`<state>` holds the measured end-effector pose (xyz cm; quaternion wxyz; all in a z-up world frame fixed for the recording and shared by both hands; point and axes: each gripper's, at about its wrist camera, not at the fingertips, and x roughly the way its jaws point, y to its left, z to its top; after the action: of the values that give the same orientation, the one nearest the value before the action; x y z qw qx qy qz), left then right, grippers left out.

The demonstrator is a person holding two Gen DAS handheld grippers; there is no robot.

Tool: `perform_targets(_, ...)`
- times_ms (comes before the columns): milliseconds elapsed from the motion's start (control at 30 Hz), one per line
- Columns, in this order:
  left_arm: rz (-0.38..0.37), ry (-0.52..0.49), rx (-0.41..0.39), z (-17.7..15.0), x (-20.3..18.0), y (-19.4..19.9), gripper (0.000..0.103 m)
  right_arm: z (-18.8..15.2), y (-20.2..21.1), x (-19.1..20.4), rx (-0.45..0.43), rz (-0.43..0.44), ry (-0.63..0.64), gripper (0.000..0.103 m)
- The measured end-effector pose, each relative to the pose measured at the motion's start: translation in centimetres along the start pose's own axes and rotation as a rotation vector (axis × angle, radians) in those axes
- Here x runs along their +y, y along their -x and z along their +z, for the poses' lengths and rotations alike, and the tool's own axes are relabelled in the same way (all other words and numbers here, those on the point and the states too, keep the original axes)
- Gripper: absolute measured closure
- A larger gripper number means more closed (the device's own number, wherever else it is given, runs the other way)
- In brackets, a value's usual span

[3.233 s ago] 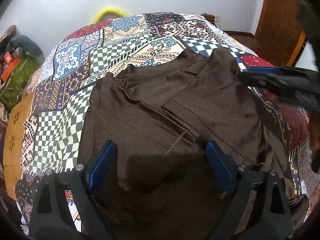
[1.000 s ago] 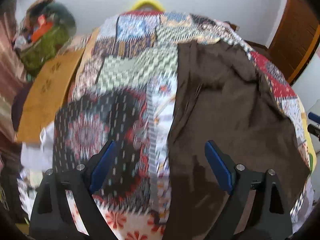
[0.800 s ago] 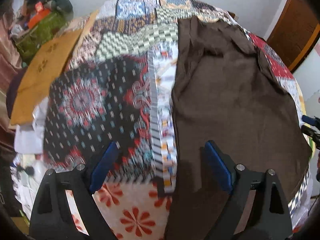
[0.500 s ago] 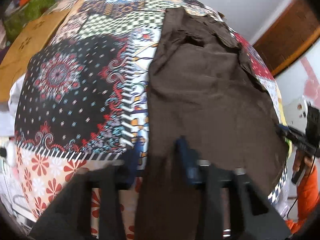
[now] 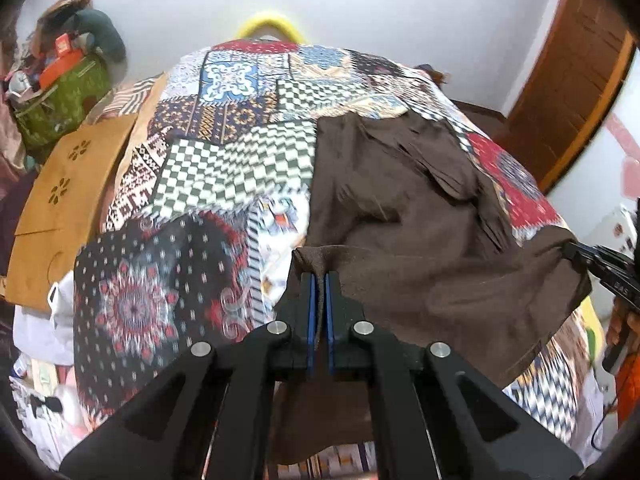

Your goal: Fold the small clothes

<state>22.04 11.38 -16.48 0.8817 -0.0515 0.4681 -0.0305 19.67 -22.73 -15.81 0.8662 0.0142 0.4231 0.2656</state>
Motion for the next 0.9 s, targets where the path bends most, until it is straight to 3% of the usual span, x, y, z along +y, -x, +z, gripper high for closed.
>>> perform_targets(133,0.031,0.006,0.06,0.9,0.7,-3.6,0.098,1.1,-2.6,-1.1,0.03,-0.047,-0.006,0.093)
perform_targets(267,0.043,0.036,0.121,-0.1,1.9,-5.4,0.089,0.4,-4.5,-1.9,0.106,-0.073,-0.017,0.089)
perform_targets(333,0.009,0.049,0.138,-1.0,2.6,-5.0,0.079,-0.2,-4.2,-2.2,0.125,-0.071,-0.036,0.081)
perform_targets(400,0.013,0.051,0.129,-2.0,3.2,-4.2,0.061,-0.8,-3.1,-2.7,0.112,-0.066,-0.051,0.073)
perform_targets(433,0.022,0.047,0.125,-2.6,3.5,-3.8,0.059,-1.2,-2.5,-2.8,0.103,-0.065,-0.055,0.071)
perform_targets(500,0.021,0.044,0.144,-4.2,3.9,-3.2,0.058,-1.9,-1.5,-3.1,0.095,-0.067,-0.063,0.065)
perform_targets(667,0.001,0.083,0.203,-7.4,4.6,-2.8,0.058,-3.9,-1.1,-4.3,0.137,-0.088,-0.084,0.065)
perform_targets(833,-0.056,0.147,0.194,-8.6,4.6,-2.7,0.058,-5.5,-2.2,-5.1,0.179,-0.068,-0.141,0.065)
perform_targets(900,-0.071,0.146,0.188,-8.8,4.2,-2.7,0.071,-5.9,-2.3,-4.8,0.164,-0.048,-0.159,0.065)
